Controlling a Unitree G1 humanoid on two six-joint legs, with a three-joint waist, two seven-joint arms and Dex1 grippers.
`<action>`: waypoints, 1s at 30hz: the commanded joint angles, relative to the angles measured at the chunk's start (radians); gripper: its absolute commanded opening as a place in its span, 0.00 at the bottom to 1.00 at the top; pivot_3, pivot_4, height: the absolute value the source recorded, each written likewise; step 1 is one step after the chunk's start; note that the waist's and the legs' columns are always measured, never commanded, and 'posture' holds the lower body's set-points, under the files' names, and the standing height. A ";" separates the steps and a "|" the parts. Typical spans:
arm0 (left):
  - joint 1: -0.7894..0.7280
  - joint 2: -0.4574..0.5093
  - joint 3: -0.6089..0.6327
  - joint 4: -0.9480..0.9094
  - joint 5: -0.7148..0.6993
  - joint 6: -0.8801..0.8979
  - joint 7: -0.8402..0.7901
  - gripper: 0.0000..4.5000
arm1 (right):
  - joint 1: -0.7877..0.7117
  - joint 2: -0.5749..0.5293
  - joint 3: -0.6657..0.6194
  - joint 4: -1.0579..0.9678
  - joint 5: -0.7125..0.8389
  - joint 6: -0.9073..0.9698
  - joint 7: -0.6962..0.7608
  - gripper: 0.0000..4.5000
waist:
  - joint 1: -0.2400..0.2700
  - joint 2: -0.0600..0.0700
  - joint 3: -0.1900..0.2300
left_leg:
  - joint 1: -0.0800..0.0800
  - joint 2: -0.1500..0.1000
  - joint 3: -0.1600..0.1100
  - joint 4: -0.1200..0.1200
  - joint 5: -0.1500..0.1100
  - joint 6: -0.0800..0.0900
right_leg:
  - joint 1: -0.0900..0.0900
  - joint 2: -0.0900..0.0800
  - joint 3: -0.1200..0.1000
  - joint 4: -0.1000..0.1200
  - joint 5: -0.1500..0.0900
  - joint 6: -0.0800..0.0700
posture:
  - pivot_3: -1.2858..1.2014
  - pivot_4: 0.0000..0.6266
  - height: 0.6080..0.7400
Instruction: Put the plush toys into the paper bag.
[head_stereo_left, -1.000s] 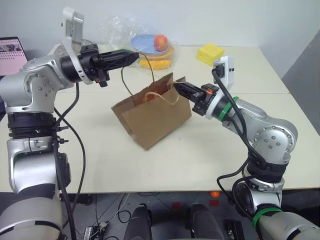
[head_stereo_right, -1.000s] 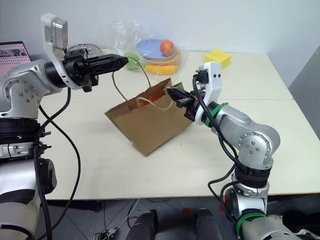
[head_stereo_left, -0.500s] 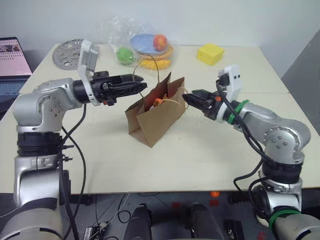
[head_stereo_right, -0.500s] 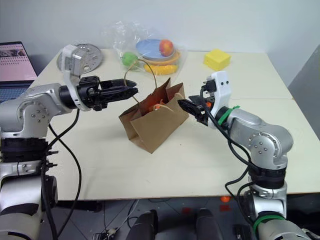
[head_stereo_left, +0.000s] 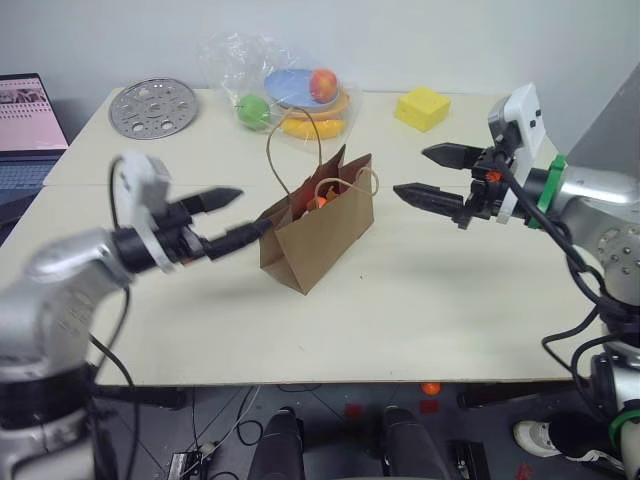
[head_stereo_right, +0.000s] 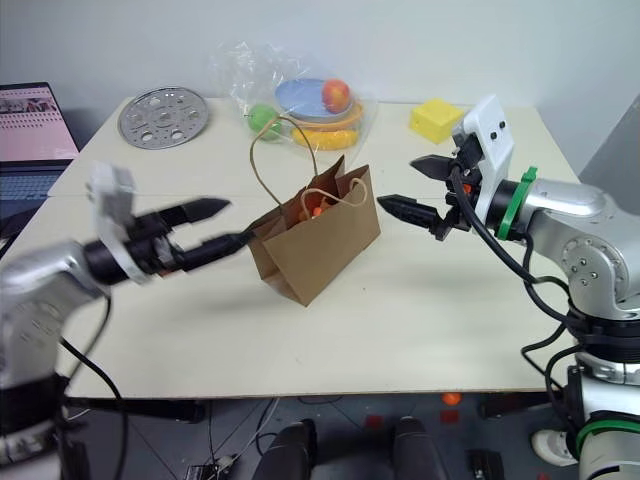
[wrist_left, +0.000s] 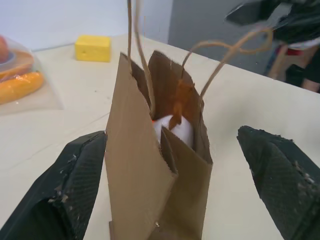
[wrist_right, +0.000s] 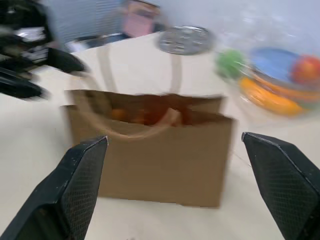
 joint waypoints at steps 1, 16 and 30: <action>0.029 -0.061 -0.048 -0.056 0.080 -0.129 0.082 0.99 | -0.065 -0.031 0.015 -0.002 0.042 -0.016 0.119 1.00 | 0.002 0.000 0.000 | 0.000 0.000 0.000 0.000 0.000 0.000 | 0.000 0.000 0.000 0.000 0.000 0.000 | 0.52 0.24 1.00; 0.085 -0.238 -0.165 -0.013 0.268 -0.388 0.283 0.88 | -0.046 -0.059 0.007 -0.036 0.037 0.005 0.115 1.00 | 0.011 0.000 0.000 | 0.000 0.000 0.001 0.003 0.000 0.000 | 0.002 0.000 0.001 -0.001 0.001 -0.001 | 0.52 0.24 1.00; 0.105 -0.259 -0.167 0.008 0.254 -0.362 0.322 0.00 | -0.026 -0.061 -0.006 -0.013 0.009 -0.010 0.052 1.00 | 0.012 0.000 0.000 | 0.000 0.000 0.001 0.003 0.000 0.000 | 0.002 0.000 0.001 -0.001 0.001 -0.001 | 0.52 0.24 1.00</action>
